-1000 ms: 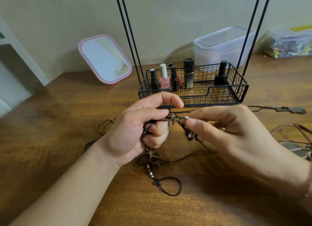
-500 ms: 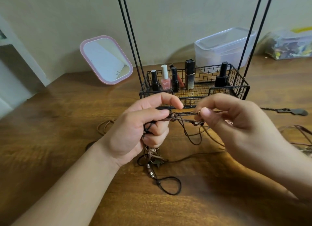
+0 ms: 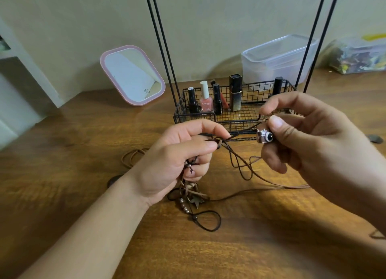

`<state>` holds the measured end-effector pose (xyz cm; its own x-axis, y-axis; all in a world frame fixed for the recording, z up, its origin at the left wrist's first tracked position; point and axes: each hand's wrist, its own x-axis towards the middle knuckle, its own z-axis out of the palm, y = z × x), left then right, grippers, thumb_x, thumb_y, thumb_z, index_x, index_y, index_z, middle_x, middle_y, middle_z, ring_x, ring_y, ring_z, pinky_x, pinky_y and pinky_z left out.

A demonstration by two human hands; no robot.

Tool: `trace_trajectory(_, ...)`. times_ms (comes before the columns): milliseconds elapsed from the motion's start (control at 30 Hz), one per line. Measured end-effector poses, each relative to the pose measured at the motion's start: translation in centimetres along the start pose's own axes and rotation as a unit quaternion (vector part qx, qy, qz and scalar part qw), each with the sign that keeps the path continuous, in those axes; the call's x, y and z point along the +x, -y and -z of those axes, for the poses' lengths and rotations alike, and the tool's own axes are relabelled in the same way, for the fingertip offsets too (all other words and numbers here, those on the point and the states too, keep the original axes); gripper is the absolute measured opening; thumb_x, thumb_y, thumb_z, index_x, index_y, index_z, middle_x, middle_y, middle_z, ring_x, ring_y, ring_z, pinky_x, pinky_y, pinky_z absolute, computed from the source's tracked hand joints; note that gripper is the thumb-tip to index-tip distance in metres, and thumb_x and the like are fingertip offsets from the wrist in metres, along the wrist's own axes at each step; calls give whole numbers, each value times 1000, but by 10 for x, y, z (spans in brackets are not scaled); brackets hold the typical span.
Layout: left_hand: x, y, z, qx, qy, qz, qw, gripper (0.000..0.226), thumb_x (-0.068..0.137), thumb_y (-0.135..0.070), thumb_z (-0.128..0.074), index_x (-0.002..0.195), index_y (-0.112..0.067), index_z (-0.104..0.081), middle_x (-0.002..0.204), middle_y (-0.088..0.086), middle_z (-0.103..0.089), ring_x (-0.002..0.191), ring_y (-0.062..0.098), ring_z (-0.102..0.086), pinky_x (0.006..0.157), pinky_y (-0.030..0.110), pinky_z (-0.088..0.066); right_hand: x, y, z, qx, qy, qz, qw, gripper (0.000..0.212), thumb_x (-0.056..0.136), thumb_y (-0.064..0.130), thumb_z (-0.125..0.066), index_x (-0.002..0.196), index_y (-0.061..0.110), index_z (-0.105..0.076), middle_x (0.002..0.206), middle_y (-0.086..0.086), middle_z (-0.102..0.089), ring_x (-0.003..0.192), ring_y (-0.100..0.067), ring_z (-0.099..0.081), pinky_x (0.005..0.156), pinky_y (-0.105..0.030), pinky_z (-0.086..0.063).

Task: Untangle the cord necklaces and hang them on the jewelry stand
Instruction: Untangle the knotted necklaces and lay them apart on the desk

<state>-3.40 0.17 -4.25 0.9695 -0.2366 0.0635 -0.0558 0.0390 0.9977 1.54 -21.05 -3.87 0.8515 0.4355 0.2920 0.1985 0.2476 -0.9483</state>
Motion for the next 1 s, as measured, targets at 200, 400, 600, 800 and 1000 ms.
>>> trace_trajectory(200,-1,-1,-3,36,-9,-5,999,9,88,-10,-55,93,-11,-64,56,-2,-37,47,12,-31,44,22,-23,1,-1,2,-70,14,25,997,8,78,12,-64,85,9,-65,61,-10,-64,51,-15,-59,48,-16,-46)
trace_trajectory(400,-1,-2,-8,27,-20,-7,999,9,88,-17,-57,87,-20,-65,52,-8,-34,47,7,-28,42,18,-22,-4,-12,-9,-156,87,7,984,33,68,43,-78,90,19,-71,70,-18,-68,61,-22,-60,61,-44,-51)
trace_trajectory(600,-1,-2,-10,39,-20,-8,999,10,91,-20,-57,90,-23,-66,54,-7,-31,47,8,-23,43,20,-20,-2,-18,-17,-275,50,77,957,28,66,45,-80,80,23,-68,69,-4,-69,58,-26,-61,56,-44,-55)
trace_trajectory(800,1,-2,-9,60,-66,-3,996,10,84,-27,-61,90,-22,-67,56,-5,-33,48,8,-26,43,17,-22,2,-17,-12,-154,103,7,983,3,79,20,-67,81,20,-68,72,-3,-69,66,-14,-60,61,-24,-47)
trace_trajectory(1000,0,-2,-5,51,-65,-21,996,3,91,-19,-63,91,-20,-66,53,-4,-30,44,9,-24,41,18,-23,2,-14,-10,-8,123,-89,988,11,81,9,-56,85,10,-65,70,-11,-61,53,-30,-61,44,-33,-48)
